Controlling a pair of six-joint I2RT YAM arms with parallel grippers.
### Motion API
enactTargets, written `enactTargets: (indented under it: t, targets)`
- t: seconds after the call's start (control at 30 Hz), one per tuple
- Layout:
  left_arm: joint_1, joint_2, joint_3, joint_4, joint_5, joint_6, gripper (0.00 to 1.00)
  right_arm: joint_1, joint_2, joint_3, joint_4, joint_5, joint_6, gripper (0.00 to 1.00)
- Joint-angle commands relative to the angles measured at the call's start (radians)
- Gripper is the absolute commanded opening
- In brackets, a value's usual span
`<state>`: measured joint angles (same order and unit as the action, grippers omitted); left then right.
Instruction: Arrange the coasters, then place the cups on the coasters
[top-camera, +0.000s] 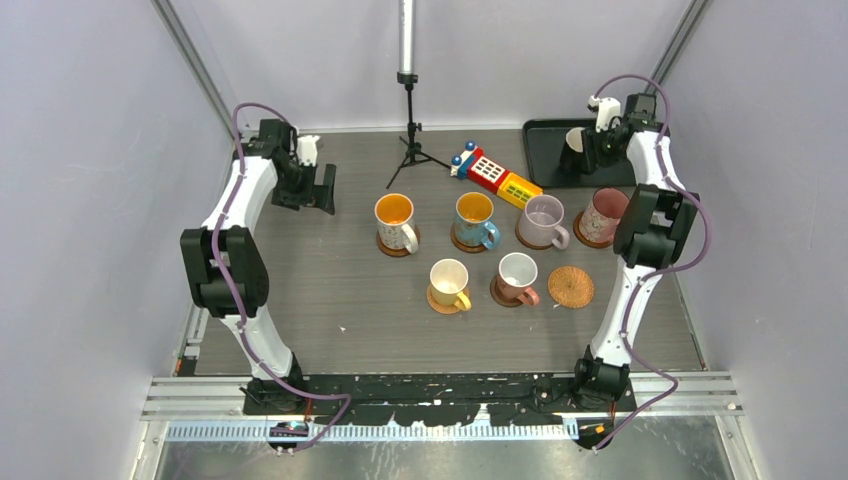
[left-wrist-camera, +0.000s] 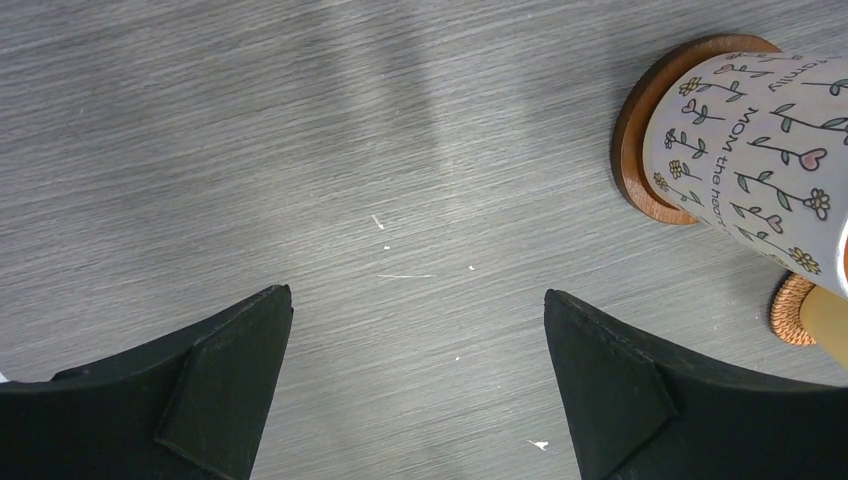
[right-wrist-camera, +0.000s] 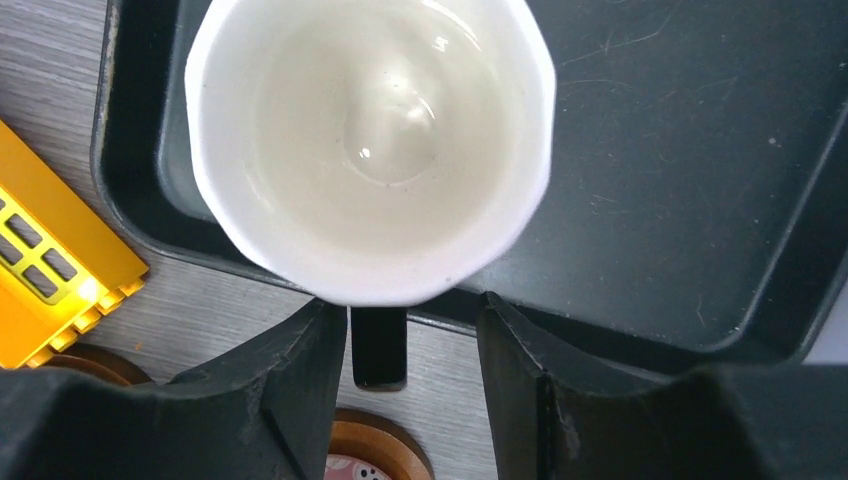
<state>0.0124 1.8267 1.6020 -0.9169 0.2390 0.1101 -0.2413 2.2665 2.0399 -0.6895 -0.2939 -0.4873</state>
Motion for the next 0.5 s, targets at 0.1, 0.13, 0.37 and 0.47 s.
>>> enactTargets:
  t: [0.1,0.13,0.37,0.47]
  targets:
    - [0.003,-0.025,0.050,0.015,-0.006,0.001,1.00,0.017,0.040,0.095,-0.026,0.042,-0.011,0.53]
    - [0.003,-0.024,0.051,0.015,-0.006,0.002,1.00,0.019,0.045,0.099,-0.024,0.044,-0.010,0.52]
    - [0.003,-0.014,0.070,0.010,-0.005,0.006,1.00,0.022,0.060,0.134,-0.016,0.041,0.011,0.36]
    - [0.002,-0.013,0.072,0.009,-0.004,0.005,1.00,0.022,0.049,0.135,-0.010,0.034,0.018,0.27]
